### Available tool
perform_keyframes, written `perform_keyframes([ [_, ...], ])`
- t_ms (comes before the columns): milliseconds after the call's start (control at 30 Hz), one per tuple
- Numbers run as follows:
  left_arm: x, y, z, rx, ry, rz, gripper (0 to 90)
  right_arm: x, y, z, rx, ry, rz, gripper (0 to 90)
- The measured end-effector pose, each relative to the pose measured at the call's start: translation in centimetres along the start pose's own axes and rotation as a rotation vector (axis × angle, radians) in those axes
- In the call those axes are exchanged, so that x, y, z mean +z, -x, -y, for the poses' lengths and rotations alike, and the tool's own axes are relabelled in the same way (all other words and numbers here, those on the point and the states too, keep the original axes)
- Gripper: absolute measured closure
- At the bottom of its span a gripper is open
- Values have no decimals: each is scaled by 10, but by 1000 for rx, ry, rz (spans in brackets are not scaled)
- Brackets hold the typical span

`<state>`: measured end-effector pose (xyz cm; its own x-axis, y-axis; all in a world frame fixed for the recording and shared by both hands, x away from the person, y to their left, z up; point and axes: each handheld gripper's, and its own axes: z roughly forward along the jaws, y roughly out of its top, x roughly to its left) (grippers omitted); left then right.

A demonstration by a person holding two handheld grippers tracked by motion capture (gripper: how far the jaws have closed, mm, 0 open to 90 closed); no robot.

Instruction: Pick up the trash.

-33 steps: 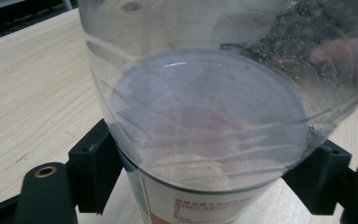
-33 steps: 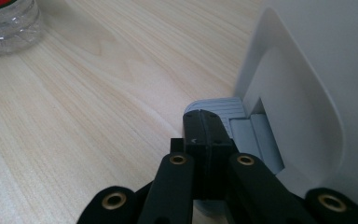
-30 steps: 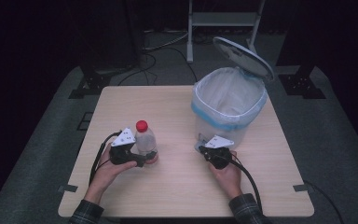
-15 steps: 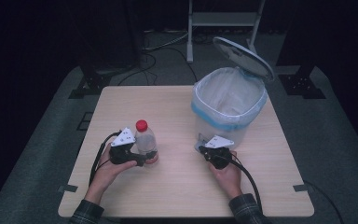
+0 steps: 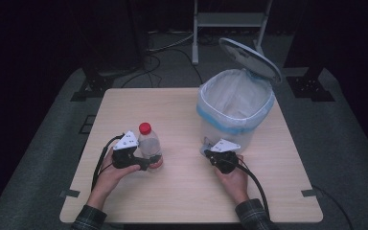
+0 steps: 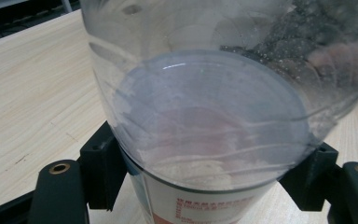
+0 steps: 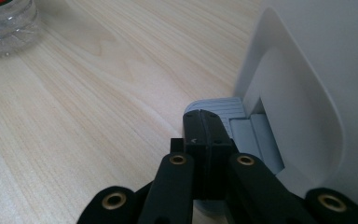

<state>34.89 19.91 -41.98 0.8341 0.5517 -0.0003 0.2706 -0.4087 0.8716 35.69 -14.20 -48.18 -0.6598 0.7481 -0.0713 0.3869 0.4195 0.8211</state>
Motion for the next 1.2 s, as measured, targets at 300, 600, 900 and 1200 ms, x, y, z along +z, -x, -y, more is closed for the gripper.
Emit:
perform_keyframes([
  [300,-3,2,-8,4,24,13,263,0,0,0,1,0,-1,895],
  [600,-9,5,-23,6,70,44,263,0,0,0,1,0,-2,895],
  [900,-12,5,-35,11,97,59,263,0,0,0,3,1,-3,895],
  [1200,-13,3,-48,6,137,73,263,0,1,0,3,1,-4,895],
])
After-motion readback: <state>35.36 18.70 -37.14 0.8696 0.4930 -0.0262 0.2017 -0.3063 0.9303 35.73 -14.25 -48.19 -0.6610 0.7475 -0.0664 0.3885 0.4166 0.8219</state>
